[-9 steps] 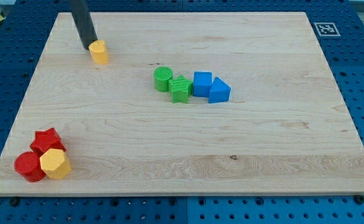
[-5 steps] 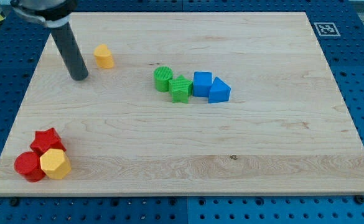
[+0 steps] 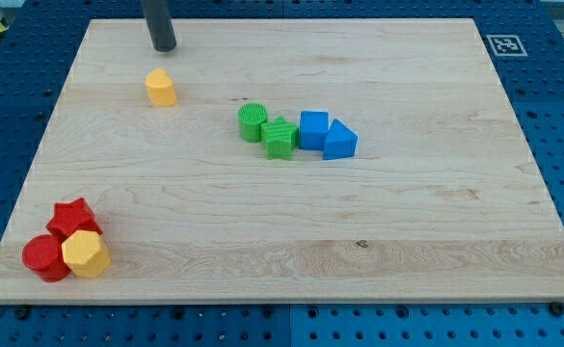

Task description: Move the yellow heart to the red star

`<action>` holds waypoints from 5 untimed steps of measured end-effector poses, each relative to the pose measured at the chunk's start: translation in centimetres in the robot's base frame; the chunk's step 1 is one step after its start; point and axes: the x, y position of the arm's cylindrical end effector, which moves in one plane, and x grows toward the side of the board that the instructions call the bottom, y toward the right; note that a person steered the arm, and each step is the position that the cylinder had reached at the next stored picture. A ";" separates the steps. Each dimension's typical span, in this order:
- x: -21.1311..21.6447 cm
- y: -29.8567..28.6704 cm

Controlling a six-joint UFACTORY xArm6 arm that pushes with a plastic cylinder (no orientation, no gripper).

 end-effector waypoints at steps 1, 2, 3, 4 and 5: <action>2.6 -0.9; 4.1 -0.9; 4.1 0.7; 4.1 1.4; 4.7 1.5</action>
